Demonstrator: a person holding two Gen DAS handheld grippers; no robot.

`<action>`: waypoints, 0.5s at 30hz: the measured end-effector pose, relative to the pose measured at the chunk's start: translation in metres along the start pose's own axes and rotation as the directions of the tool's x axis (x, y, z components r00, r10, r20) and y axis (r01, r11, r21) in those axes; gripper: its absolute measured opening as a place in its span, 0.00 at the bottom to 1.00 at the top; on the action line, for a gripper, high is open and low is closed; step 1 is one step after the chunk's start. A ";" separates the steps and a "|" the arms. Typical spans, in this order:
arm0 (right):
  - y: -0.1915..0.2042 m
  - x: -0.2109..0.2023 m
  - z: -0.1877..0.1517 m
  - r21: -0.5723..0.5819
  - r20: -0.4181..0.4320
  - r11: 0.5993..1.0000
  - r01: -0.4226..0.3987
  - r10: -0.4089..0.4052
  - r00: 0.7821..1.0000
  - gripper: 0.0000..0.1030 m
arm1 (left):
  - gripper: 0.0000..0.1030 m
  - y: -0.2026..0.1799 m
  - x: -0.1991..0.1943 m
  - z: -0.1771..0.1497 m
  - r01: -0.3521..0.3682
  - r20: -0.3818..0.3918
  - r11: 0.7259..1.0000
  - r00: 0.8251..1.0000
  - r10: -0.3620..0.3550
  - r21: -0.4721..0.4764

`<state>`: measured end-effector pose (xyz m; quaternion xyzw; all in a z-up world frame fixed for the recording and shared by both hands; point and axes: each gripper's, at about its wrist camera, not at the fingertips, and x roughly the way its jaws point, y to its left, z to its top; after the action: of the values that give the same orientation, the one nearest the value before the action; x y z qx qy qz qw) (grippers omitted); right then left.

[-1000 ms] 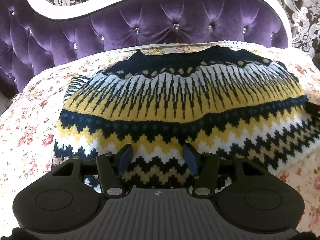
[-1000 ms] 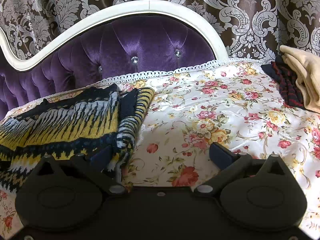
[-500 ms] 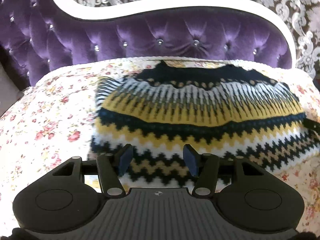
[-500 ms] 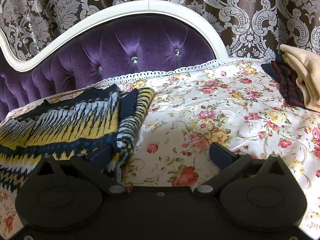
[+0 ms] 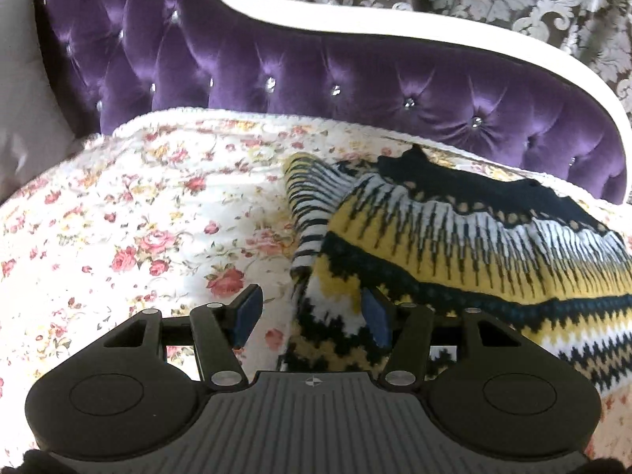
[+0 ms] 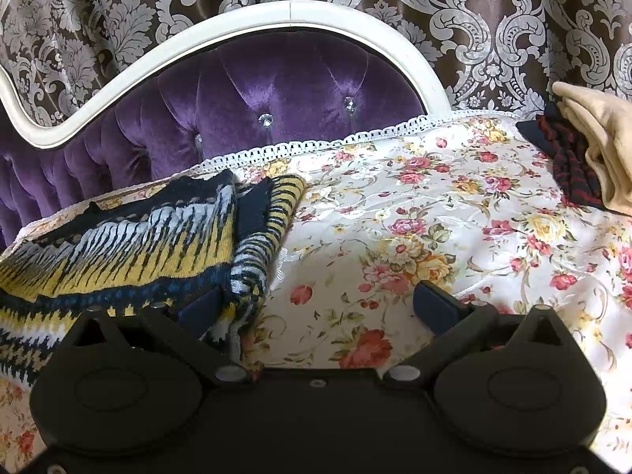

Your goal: Fold small clothes

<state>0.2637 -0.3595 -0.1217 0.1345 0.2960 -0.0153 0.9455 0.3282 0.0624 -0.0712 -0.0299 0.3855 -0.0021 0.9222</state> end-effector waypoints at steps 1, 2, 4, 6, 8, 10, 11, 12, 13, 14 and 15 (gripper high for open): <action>-0.002 0.000 0.001 0.008 0.000 1.000 -0.007 0.007 1.000 1.00 | 0.52 0.001 0.000 0.001 0.013 0.000 1.000 1.000 -0.013 0.002; -0.004 -0.001 0.001 0.020 0.002 1.000 -0.016 0.016 1.000 1.00 | 0.52 0.003 0.000 0.003 0.018 0.001 1.000 1.000 -0.018 0.001; -0.010 -0.003 0.003 0.052 0.003 0.997 -0.048 0.048 0.999 1.00 | 0.52 0.006 -0.002 0.006 0.014 0.011 1.000 1.000 -0.014 -0.012; -0.017 -0.004 0.007 0.090 -0.003 0.991 -0.095 0.095 0.995 1.00 | 0.52 0.009 -0.004 0.008 0.019 0.019 0.999 1.000 -0.019 -0.029; -0.022 -0.004 0.011 0.132 -0.012 0.981 -0.144 0.146 0.989 1.00 | 0.52 0.011 -0.004 0.008 0.023 0.017 0.999 1.000 -0.022 -0.038; -0.027 -0.001 0.014 0.194 -0.013 0.960 -0.204 0.210 0.978 1.00 | 0.52 0.010 -0.003 0.007 0.022 0.012 0.999 1.000 -0.021 -0.030; -0.029 0.001 0.016 0.229 -0.011 0.945 -0.233 0.242 0.970 1.00 | 0.52 0.009 -0.002 0.006 0.019 0.009 0.999 1.000 -0.019 -0.025; -0.030 0.004 0.018 0.254 -0.011 0.932 -0.257 0.269 0.963 1.00 | 0.52 0.009 -0.001 0.005 0.019 0.006 1.000 1.000 -0.019 -0.021; -0.029 0.007 0.019 0.271 -0.012 0.922 -0.276 0.290 0.957 1.00 | 0.52 0.008 -0.001 0.005 0.020 0.003 1.000 1.000 -0.019 -0.019; -0.027 0.011 0.021 0.279 -0.016 0.915 -0.292 0.309 0.951 1.00 | 0.52 0.008 0.000 0.005 0.021 0.000 1.000 1.000 -0.021 -0.019; -0.024 0.016 0.022 0.279 -0.023 0.908 -0.312 0.331 0.943 1.00 | 0.52 0.008 0.001 0.005 0.021 -0.001 1.000 1.000 -0.021 -0.021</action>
<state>0.2864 -0.3878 -0.1187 0.3103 0.2977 0.1047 0.8967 0.3323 0.0705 -0.0685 -0.0437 0.3857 -0.0077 0.9216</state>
